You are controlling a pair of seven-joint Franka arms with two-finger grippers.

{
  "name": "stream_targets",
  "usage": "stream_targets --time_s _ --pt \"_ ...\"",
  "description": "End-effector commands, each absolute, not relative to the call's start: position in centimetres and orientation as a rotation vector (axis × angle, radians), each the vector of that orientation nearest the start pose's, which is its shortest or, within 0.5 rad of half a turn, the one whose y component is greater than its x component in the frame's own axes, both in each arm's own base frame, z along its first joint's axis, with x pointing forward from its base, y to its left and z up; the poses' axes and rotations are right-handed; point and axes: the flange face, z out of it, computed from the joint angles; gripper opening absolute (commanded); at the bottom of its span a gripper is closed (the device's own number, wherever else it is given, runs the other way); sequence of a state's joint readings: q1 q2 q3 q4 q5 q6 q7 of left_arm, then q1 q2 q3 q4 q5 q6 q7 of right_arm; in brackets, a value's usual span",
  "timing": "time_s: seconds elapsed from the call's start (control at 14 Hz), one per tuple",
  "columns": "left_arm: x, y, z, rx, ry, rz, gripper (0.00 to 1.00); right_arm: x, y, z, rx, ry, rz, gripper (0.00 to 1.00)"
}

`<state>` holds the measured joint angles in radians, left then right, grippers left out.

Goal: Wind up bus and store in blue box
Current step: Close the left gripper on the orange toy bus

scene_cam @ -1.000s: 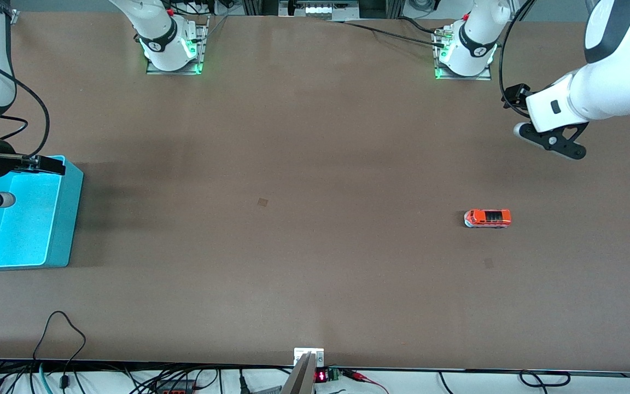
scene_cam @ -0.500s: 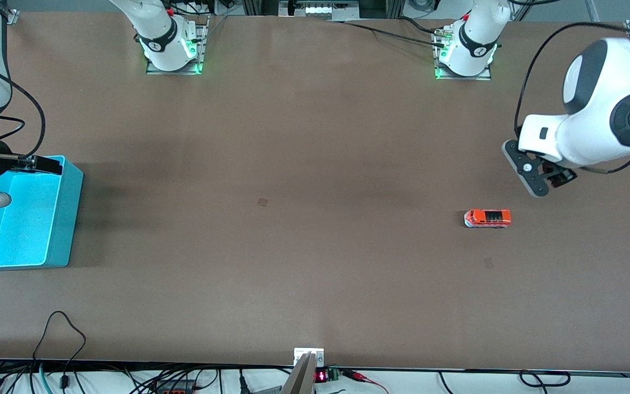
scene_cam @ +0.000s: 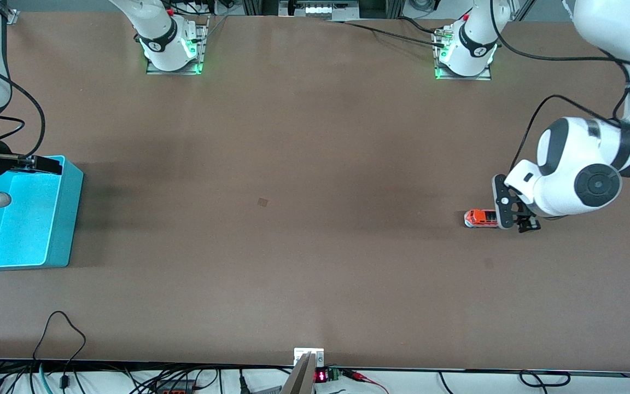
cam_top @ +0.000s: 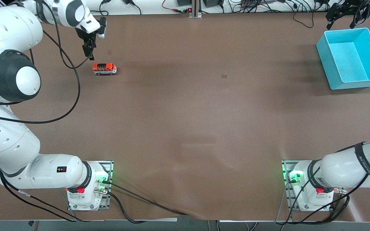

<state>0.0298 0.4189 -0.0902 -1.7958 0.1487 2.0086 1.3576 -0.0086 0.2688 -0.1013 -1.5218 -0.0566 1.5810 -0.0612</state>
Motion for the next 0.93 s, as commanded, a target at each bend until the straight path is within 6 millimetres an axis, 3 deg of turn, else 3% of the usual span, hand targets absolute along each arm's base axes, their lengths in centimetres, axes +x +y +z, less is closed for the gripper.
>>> stream_targets --time_s 0.0,0.14,0.5,0.71,0.86 --pt "62.0 -3.3 27.2 -2.216 2.240 0.270 1.00 61.5 -6.9 49.4 -3.185 0.043 0.350 1.00" --pt "61.6 -3.3 24.3 -2.198 2.253 0.225 1.00 61.4 -6.9 49.2 -3.182 0.048 0.357 1.00" --pt "60.0 -3.8 21.9 -2.177 2.295 0.239 1.00 61.4 -6.8 49.2 -3.183 0.041 0.362 1.00" --pt "60.3 -3.6 20.3 -2.114 2.349 0.191 0.85 61.4 -6.8 49.2 -3.183 0.041 0.360 1.00" --pt "60.4 -3.8 20.3 -2.106 2.348 0.177 0.60 61.4 -6.7 49.2 -3.184 0.038 0.360 1.00"
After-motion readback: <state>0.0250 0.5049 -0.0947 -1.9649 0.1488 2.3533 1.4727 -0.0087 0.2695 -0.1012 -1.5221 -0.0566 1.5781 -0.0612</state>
